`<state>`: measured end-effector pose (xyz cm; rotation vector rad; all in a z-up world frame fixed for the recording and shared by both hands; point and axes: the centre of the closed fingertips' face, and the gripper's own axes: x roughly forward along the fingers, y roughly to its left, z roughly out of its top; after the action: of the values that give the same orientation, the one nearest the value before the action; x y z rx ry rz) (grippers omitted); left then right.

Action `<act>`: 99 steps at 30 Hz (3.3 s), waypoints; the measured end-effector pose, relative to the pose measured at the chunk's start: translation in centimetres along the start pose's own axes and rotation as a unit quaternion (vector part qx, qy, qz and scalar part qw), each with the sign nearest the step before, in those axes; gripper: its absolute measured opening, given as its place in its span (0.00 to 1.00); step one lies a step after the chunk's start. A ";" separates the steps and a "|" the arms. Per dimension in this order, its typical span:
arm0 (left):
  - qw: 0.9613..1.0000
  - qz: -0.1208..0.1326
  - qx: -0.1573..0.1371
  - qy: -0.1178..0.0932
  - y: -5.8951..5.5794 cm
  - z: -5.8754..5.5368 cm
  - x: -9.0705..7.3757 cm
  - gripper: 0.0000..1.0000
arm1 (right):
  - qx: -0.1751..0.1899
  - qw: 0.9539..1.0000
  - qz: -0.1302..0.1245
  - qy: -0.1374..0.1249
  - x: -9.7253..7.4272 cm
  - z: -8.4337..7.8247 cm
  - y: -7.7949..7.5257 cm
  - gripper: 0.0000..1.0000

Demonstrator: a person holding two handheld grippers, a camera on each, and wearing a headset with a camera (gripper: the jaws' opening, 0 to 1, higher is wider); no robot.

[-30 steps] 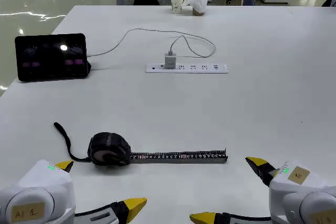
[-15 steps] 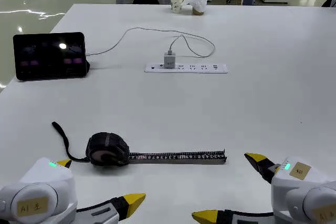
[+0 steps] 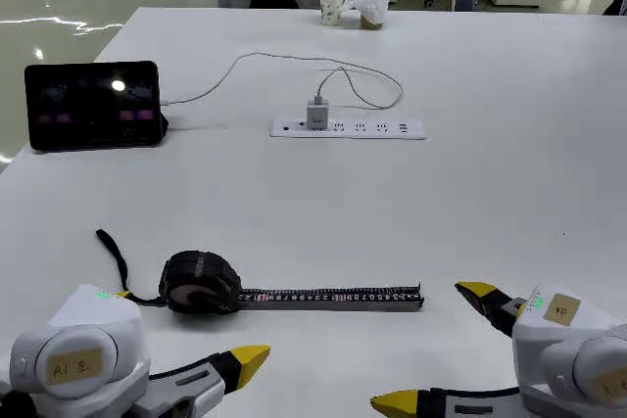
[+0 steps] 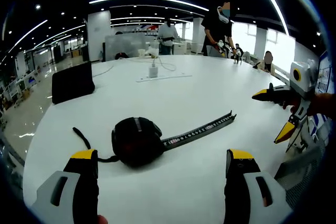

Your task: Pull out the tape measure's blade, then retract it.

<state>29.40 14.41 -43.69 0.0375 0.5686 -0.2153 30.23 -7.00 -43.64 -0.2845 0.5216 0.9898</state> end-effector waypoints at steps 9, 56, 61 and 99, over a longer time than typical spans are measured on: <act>1.000 0.008 -0.007 0.000 0.6 0.3 0.9 0.99 | -0.013 1.000 0.015 0.011 0.2 -0.2 -0.8 0.93; 0.997 0.040 -0.067 0.012 3.4 0.9 5.5 0.95 | -0.141 0.973 0.132 0.127 3.6 -2.4 -6.3 0.63; 0.996 0.043 -0.077 0.015 3.6 0.7 5.9 0.92 | -0.152 0.968 0.147 0.138 4.0 -2.7 -6.5 0.59; 0.988 0.051 -0.143 0.035 4.1 -0.6 7.4 0.70 | -0.189 0.949 0.195 0.164 6.5 -5.0 -7.8 0.18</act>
<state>36.06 17.07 -48.31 -0.2042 0.6620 -0.0322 38.32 -8.75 -51.41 -0.7172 0.7048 1.4412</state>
